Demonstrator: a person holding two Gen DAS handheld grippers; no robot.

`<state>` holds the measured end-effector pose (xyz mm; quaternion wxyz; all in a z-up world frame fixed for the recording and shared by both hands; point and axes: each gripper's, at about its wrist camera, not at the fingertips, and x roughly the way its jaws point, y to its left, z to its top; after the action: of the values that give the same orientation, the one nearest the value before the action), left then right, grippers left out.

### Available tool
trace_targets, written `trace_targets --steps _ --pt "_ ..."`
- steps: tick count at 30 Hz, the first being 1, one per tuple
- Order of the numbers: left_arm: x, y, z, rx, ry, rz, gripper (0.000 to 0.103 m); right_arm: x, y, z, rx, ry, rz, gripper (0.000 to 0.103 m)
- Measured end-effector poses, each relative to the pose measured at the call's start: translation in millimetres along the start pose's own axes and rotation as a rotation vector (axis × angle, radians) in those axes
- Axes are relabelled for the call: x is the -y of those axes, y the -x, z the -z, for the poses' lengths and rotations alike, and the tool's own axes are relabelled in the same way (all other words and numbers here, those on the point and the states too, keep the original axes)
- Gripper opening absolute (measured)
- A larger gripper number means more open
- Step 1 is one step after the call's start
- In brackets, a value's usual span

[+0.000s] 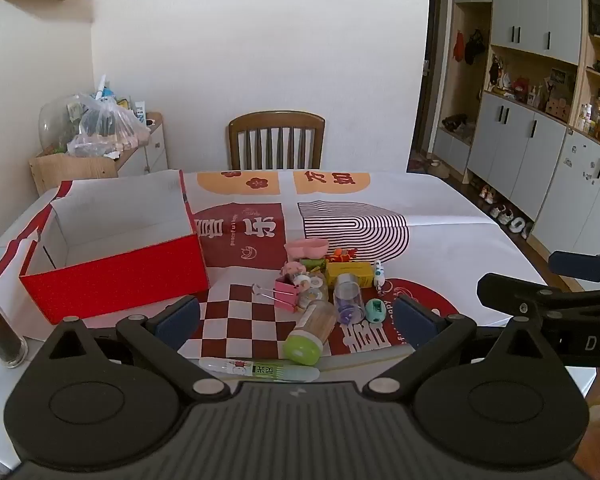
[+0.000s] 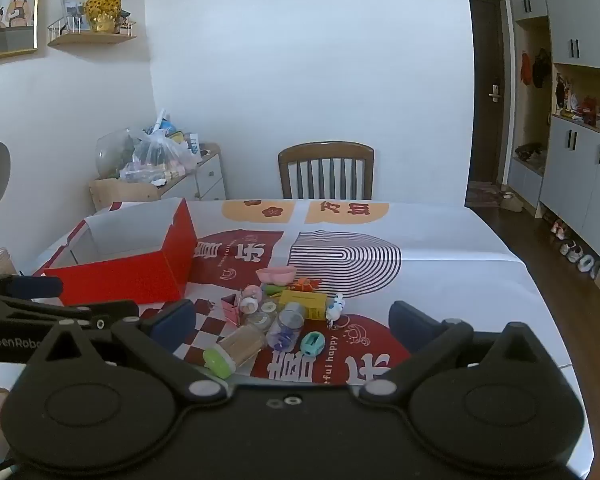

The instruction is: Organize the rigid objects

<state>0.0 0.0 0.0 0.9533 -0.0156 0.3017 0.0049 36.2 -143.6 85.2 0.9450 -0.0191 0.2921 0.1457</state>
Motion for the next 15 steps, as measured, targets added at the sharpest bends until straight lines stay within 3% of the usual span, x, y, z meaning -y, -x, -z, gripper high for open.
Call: trace_targets --steps 15 --pt "0.5 4.7 -4.8 0.016 -0.013 -0.022 0.103 0.4 3.4 -1.8 0.004 -0.001 -0.003 0.103"
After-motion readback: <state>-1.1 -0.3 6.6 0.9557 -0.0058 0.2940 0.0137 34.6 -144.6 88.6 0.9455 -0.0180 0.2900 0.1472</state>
